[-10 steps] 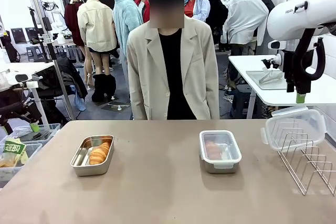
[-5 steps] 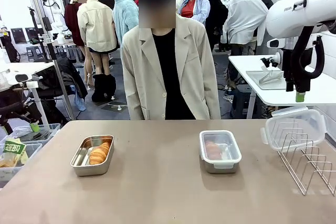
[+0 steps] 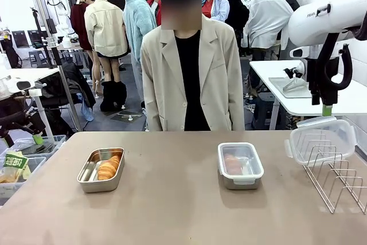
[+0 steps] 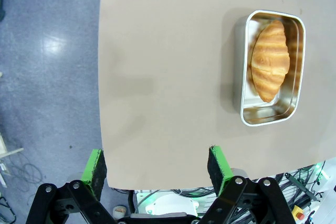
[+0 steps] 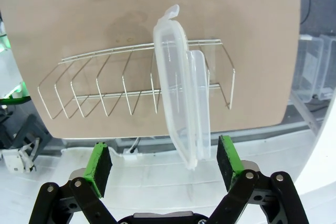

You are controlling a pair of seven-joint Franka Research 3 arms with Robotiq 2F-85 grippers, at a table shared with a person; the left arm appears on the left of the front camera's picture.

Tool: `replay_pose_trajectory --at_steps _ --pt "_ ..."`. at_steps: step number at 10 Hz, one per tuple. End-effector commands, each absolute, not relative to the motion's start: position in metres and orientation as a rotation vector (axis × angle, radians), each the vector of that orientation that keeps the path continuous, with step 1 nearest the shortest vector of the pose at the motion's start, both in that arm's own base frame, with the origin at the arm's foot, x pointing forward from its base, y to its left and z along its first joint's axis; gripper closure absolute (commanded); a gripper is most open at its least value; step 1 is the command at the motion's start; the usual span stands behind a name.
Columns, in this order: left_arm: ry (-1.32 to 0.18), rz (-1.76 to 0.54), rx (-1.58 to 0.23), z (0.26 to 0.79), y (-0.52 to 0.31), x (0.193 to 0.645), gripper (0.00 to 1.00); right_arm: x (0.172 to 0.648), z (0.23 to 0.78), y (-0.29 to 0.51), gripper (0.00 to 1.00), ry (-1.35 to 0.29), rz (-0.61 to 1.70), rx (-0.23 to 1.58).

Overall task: Place the bread in airtight containers.
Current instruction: Pick up one Airtight Container lid and hand it to the human.

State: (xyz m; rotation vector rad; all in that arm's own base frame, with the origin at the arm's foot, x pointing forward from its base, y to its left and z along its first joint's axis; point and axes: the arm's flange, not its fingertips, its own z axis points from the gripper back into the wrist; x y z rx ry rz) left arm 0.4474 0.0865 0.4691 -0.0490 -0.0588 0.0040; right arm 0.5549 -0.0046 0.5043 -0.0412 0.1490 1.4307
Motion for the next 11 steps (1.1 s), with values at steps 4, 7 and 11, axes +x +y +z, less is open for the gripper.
replay_pose_trajectory --at_steps 4,7,11 --pt "-0.072 0.022 -0.037 0.469 0.087 0.447 0.0 0.58 0.458 -0.01 0.0 0.266 1.39 -0.005" --pt "-0.072 0.022 -0.037 0.469 0.087 0.447 0.0 0.591 0.434 -0.01 0.0 0.279 1.405 -0.062" --pt "-0.072 0.022 -0.037 0.469 0.087 0.447 0.0 0.601 0.416 -0.002 0.06 0.336 1.453 -0.061"
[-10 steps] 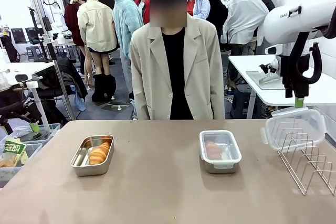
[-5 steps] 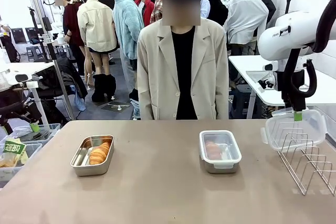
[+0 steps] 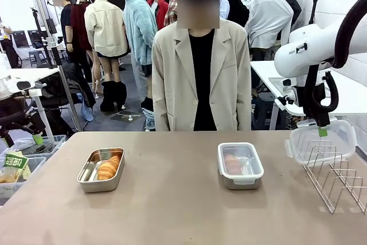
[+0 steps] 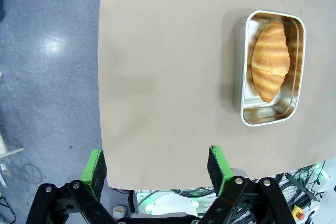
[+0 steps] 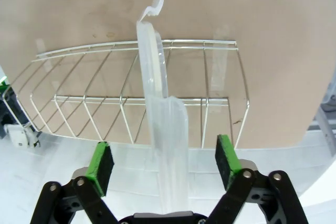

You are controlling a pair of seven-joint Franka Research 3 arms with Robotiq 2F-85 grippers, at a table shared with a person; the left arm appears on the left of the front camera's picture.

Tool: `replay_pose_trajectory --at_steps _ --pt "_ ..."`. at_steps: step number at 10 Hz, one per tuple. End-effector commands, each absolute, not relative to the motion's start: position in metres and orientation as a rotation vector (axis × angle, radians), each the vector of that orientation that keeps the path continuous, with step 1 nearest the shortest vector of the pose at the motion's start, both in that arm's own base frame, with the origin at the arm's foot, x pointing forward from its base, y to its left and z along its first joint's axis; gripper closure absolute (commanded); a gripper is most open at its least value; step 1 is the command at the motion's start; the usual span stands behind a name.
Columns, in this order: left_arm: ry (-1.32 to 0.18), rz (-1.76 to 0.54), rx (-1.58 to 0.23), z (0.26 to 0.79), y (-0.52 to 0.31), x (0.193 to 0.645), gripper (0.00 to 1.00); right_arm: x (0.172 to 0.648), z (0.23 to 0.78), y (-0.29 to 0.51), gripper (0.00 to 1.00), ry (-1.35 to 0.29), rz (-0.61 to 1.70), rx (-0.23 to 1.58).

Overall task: Place the bread in airtight containers.
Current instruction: Pick up one Airtight Container lid and hand it to the human.

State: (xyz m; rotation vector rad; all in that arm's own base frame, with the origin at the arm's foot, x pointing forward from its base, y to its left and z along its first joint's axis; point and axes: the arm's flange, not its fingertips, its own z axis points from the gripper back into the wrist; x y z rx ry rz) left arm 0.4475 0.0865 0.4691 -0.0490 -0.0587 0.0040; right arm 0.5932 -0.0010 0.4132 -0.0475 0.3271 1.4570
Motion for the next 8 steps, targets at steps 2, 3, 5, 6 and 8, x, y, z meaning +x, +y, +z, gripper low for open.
replay_pose_trajectory --at_steps 2,3,5,6,8 --pt "-0.072 0.022 -0.037 0.4686 0.0865 0.4473 0.0 0.6013 0.4177 -0.0034 0.42 0.322 1.461 -0.055" --pt "-0.072 0.022 -0.037 0.4686 0.0865 0.4473 0.0 0.6014 0.4179 -0.003 0.6 0.324 1.461 -0.055" --pt "-0.072 0.022 -0.037 0.4686 0.0865 0.4473 0.0 0.5998 0.4193 -0.0031 0.97 0.32 1.467 -0.058" --pt "-0.072 0.022 -0.037 0.4686 0.0865 0.4473 0.0 0.5991 0.4199 -0.0033 1.0 0.317 1.468 -0.058" --pt "-0.072 0.022 -0.037 0.4686 0.0865 0.4473 0.0 0.5973 0.4207 -0.0029 1.0 0.315 1.471 -0.063"
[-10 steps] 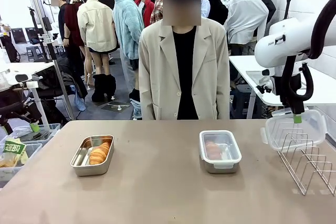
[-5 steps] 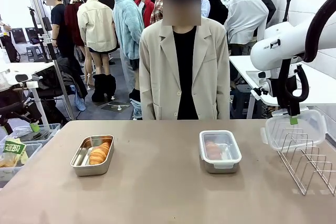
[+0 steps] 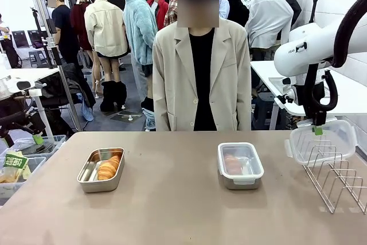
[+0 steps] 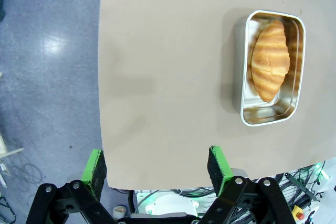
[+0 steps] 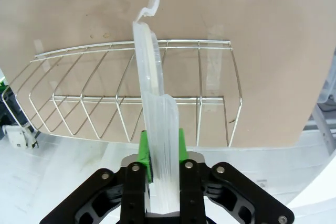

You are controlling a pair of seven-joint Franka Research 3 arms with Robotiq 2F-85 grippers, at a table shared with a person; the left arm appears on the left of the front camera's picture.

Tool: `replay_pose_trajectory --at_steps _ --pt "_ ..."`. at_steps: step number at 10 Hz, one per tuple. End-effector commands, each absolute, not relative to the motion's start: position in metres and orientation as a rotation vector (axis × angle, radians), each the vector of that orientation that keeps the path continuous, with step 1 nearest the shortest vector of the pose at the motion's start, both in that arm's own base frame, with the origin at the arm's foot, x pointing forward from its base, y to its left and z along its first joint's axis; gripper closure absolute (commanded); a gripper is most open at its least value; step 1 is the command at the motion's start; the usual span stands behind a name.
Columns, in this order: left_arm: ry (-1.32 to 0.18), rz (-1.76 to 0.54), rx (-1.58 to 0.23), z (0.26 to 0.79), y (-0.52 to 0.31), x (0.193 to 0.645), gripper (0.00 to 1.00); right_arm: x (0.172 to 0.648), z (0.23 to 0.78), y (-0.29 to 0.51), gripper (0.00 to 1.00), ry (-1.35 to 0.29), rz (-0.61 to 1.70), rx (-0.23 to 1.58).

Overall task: Place the bread in airtight containers.
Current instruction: Pick up one Airtight Container lid and hand it to the human.

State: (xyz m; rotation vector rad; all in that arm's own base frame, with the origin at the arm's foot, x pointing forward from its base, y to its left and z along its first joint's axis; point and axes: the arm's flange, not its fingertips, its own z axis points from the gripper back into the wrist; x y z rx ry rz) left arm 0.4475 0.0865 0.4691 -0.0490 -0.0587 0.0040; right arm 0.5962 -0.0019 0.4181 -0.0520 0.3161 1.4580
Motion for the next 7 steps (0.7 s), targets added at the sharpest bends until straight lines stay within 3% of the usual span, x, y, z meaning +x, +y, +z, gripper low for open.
replay_pose_trajectory --at_steps 1,4,7 --pt "-0.072 0.022 -0.037 0.469 0.087 0.447 0.0 0.596 0.422 -0.003 1.0 0.312 1.472 -0.069" --pt "-0.072 0.022 -0.037 0.469 0.087 0.447 0.0 0.591 0.431 -0.001 1.0 0.305 1.485 -0.091" --pt "-0.072 0.022 -0.037 0.469 0.087 0.447 0.0 0.561 0.475 0.001 1.0 0.223 1.536 -0.195"
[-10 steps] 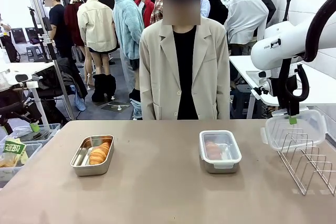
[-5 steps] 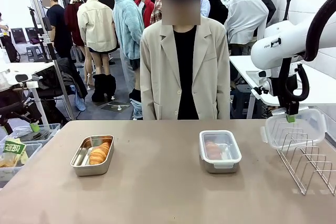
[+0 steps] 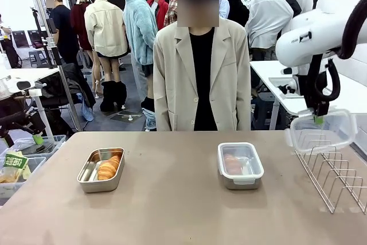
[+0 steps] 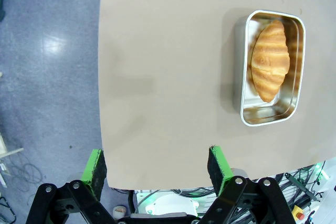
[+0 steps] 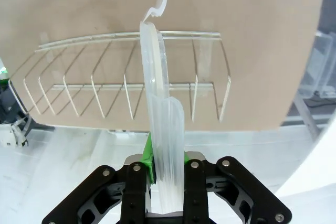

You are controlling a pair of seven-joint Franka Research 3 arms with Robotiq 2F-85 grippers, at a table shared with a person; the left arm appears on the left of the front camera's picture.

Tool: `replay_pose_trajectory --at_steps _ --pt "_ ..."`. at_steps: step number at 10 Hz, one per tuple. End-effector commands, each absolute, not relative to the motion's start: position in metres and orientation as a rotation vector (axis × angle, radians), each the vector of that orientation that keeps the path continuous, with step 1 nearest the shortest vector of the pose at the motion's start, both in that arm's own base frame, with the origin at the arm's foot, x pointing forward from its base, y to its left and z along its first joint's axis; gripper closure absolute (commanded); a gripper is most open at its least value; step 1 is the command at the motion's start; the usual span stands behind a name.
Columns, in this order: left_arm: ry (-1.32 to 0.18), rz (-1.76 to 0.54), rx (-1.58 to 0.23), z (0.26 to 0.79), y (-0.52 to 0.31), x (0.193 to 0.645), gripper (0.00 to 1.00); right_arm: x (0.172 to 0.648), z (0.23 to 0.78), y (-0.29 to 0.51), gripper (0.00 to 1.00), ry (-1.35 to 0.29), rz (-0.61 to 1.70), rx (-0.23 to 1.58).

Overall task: Place the bread in airtight containers.
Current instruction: Pick up one Airtight Container lid and hand it to the human, then release when the human grabs the Airtight Container lid.

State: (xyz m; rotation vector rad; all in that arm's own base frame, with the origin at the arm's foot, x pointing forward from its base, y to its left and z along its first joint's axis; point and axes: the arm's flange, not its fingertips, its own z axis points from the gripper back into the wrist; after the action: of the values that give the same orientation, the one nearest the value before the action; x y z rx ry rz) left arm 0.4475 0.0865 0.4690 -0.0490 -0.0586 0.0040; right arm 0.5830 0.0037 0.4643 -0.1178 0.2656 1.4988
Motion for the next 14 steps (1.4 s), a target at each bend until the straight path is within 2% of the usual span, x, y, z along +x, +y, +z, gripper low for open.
replay_pose_trajectory --at_steps 1,5,8,10,14 --pt "-0.072 0.022 -0.037 0.469 0.087 0.447 0.0 0.548 0.494 0.003 1.0 0.18 1.555 -0.26" --pt "-0.072 0.022 -0.037 0.469 0.087 0.447 0.0 0.497 0.574 0.027 1.0 -0.093 1.624 -0.549" --pt "-0.072 0.022 -0.037 0.469 0.087 0.447 0.0 0.491 0.603 0.075 1.0 -0.352 1.745 -0.693" --pt "-0.072 0.022 -0.037 0.469 0.087 0.447 0.0 0.492 0.604 0.101 1.0 -0.455 1.83 -0.702" --pt "-0.072 0.022 -0.037 0.469 0.087 0.447 0.0 0.527 0.597 0.123 1.0 -0.482 1.925 -0.654"
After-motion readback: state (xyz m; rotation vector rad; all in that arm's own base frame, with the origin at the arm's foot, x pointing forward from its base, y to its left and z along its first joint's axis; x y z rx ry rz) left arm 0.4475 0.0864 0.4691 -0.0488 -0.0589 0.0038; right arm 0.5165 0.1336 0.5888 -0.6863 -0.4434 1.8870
